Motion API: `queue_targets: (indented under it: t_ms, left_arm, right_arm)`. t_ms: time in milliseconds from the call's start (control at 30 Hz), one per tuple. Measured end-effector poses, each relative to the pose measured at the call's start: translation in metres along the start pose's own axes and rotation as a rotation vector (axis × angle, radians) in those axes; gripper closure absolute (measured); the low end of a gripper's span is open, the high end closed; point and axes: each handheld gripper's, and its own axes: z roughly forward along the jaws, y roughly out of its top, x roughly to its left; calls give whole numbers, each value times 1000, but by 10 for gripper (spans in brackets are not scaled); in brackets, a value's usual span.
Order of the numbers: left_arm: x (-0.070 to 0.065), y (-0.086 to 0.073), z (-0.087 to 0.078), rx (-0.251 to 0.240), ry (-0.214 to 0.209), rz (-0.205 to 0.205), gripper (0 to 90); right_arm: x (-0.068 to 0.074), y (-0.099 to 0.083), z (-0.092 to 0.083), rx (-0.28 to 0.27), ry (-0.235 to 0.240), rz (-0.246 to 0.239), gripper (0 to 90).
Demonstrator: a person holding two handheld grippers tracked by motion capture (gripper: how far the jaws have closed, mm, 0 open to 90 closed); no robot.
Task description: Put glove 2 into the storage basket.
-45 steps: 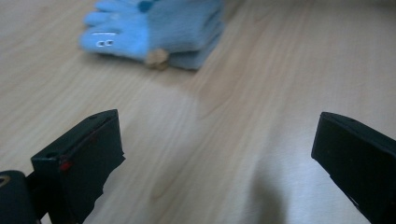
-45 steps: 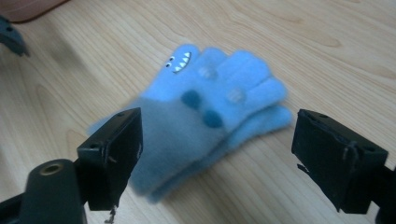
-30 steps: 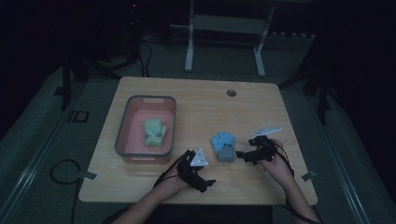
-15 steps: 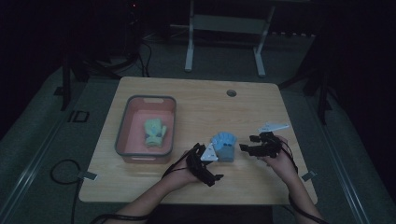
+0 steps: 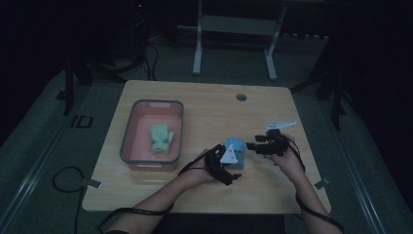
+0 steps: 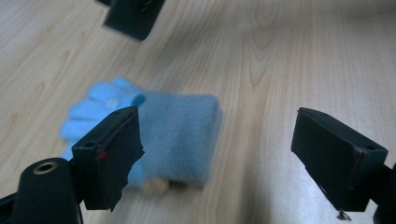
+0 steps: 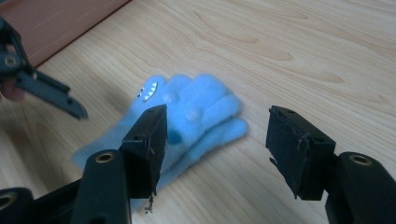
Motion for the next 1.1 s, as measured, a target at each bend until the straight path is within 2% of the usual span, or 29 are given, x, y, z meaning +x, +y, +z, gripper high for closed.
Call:
queue_targets:
  t_ms: [167, 233, 267, 467, 533, 600, 633, 700, 833, 1000, 1067, 1100]
  left_arm:
    - [1, 3, 9, 13, -9, 32, 249]
    - [2, 4, 12, 39, -15, 61, 257]
    - [2, 3, 14, 46, -19, 66, 296]
    - [6, -2, 25, 101, -4, 69, 356]
    - [7, -4, 29, 122, 6, 68, 418]
    - [8, -5, 30, 126, 18, 73, 455]
    - [9, -5, 30, 128, 27, 68, 500]
    - [11, -5, 30, 133, 22, 52, 560]
    - [11, -3, 31, 153, 30, 61, 589]
    - [12, -4, 33, 151, 36, 58, 653]
    - [12, -4, 32, 147, 36, 54, 682]
    - [12, -4, 32, 147, 36, 53, 699]
  right_arm:
    - [0, 9, 10, 9, 6, 4, 396]
    - [1, 12, 16, 12, 2, 3, 396]
    - [0, 14, 19, 14, 10, 5, 396]
    - [-4, 12, 47, 61, -4, 28, 393]
    - [-5, 8, 54, 82, -9, 38, 391]
    - [-4, 5, 57, 96, -16, 39, 387]
    - [-5, 3, 59, 103, -19, 35, 382]
    - [-3, 0, 62, 122, -35, 33, 361]
    - [-1, -3, 63, 140, -49, 37, 364]
    - [2, -2, 63, 149, -38, 48, 468]
    - [2, -2, 64, 155, -12, 55, 540]
    - [3, -1, 64, 158, -1, 53, 610]
